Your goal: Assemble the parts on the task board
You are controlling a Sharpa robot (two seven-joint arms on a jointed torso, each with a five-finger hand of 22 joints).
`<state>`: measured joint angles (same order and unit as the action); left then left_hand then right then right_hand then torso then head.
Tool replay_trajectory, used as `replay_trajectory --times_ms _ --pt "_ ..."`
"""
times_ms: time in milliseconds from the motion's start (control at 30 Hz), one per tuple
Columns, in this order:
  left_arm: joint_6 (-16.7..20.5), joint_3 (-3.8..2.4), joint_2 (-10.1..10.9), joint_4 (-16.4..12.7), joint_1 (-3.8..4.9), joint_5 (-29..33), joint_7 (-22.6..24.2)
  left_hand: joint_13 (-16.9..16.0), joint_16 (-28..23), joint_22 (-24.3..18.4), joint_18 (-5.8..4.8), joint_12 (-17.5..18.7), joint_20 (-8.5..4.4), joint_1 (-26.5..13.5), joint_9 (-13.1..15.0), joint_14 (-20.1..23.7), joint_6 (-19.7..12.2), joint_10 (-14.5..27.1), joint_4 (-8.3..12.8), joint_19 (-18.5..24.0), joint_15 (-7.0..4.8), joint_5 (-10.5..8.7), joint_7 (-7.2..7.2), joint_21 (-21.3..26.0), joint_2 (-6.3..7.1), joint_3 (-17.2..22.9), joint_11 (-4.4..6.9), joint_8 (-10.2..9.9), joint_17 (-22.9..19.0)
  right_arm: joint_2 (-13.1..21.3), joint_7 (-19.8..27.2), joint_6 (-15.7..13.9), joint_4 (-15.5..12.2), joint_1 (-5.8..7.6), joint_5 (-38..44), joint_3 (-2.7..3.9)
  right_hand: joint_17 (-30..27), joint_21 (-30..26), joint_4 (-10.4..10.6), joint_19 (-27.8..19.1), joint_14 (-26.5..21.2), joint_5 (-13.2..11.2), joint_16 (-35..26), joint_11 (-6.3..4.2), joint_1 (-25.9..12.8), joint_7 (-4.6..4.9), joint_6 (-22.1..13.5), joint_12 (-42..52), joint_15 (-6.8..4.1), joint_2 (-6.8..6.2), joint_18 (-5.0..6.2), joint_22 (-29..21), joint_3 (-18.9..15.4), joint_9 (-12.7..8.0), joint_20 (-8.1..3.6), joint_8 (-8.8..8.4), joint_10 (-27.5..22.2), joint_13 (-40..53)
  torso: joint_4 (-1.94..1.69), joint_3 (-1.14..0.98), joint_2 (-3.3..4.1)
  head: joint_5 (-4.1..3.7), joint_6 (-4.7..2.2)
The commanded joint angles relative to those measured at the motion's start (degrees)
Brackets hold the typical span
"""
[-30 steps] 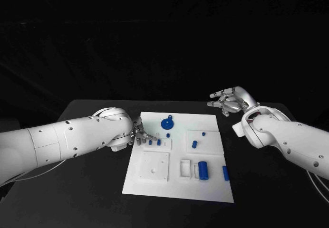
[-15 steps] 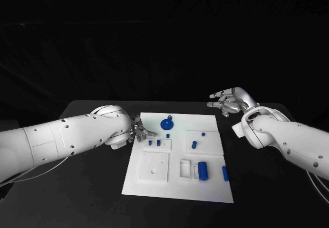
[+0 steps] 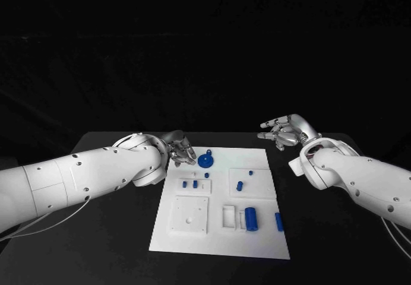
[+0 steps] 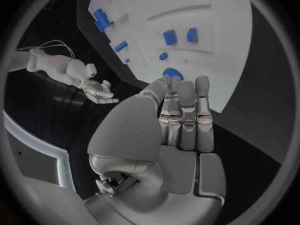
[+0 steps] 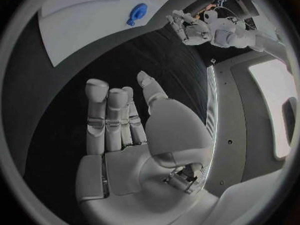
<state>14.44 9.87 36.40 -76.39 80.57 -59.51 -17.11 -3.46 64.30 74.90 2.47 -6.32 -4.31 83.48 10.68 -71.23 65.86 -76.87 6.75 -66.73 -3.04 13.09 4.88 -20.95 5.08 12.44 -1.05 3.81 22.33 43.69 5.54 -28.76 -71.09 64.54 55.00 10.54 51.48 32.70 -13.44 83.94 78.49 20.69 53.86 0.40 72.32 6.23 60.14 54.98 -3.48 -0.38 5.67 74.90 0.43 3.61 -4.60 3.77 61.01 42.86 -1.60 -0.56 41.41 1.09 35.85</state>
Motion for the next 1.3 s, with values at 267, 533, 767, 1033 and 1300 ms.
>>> replay_trajectory --times_ms 267,533,767,1033,1300 --pt "7.3 1.52 -3.1 1.3 -0.55 -17.7 17.1 0.1 -0.7 0.8 1.39 3.0 1.29 -3.7 -5.4 -1.2 -0.1 4.5 0.3 0.0 1.23 -2.45 -0.37 0.3 1.52 -0.8 -1.79 -0.3 -0.5 0.0 1.6 0.1 -0.1 -0.04 0.2 0.03 -2.1 -6.6 -1.2 1.0 -0.5 0.7 -1.8 -0.26 -0.7 0.08 0.0 -18.6 -0.2 0.36 0.76 1.9 1.5 -0.1 -0.2 -0.26 4.4 -16.7 0.2 0.02 0.26 -0.41 -0.87" --pt "5.5 2.4 -4.7 2.8 -1.3 -24.5 18.2 0.1 -0.1 0.5 1.69 3.0 1.46 -2.0 -7.0 -2.2 -0.7 6.8 -1.1 -2.3 1.12 -2.05 -0.52 2.9 0.36 -7.0 -2.22 -0.2 -0.4 0.1 1.8 0.4 -0.6 -0.03 0.4 0.03 -3.1 -8.9 -2.3 1.8 -0.1 0.7 -2.1 0.77 -1.8 0.17 0.7 -38.7 0.19 0.54 1.23 1.5 3.3 0.0 0.16 -0.15 12.0 -34.4 0.44 0.03 0.63 -0.2 -1.4" --pt "2.4 3.05 -6.0 4.2 -1.77 -28.8 17.3 0.1 0.3 1.3 1.65 3.0 1.28 -2.0 -7.1 -2.0 -0.2 7.9 0.0 -2.4 0.98 -1.3 -0.59 2.9 0.05 -6.2 -2.35 -0.3 -0.3 0.1 1.8 0.6 -1.2 -0.03 0.8 0.03 -3.9 -10.1 -2.4 2.3 0.3 0.8 -2.2 1.57 -2.5 0.47 0.7 -46.5 0.74 0.61 1.79 1.3 4.3 0.0 0.59 -0.24 13.1 -39.1 0.48 0.02 0.68 -0.1 -1.34" --pt "0.3 3.37 -6.8 5.7 -2.37 -30.7 16.6 0.1 1.2 1.3 1.84 3.0 1.28 -2.4 -7.1 -2.6 -0.8 9.4 0.1 -3.4 1.0 -1.33 -0.57 1.7 0.19 -6.8 -2.64 -0.2 -0.1 0.2 1.7 0.6 -1.7 -0.03 1.0 0.03 -4.3 -10.2 -2.4 2.4 0.4 0.8 -2.0 1.77 -2.8 0.52 0.6 -49.2 0.86 0.3 2.0 1.4 5.2 0.0 0.74 -0.22 13.8 -39.1 0.64 0.08 1.05 -0.07 -1.49" --pt "1.0 3.42 -7.6 8.0 -3.25 -31.1 17.5 0.2 1.6 1.4 2.1 3.0 1.22 -2.3 -7.1 -2.9 -0.6 9.7 0.5 -3.1 0.97 0.51 -0.26 0.4 -0.68 -5.4 -2.69 -0.3 -0.1 0.3 1.7 0.6 -2.1 -0.03 1.1 0.04 -4.4 -10.3 -2.3 2.4 0.4 0.8 -1.9 1.91 -2.9 0.57 0.6 -49.8 0.94 0.19 2.08 1.4 5.4 0.0 0.82 -0.21 13.7 -39.2 0.68 0.17 1.09 -0.15 -1.48"
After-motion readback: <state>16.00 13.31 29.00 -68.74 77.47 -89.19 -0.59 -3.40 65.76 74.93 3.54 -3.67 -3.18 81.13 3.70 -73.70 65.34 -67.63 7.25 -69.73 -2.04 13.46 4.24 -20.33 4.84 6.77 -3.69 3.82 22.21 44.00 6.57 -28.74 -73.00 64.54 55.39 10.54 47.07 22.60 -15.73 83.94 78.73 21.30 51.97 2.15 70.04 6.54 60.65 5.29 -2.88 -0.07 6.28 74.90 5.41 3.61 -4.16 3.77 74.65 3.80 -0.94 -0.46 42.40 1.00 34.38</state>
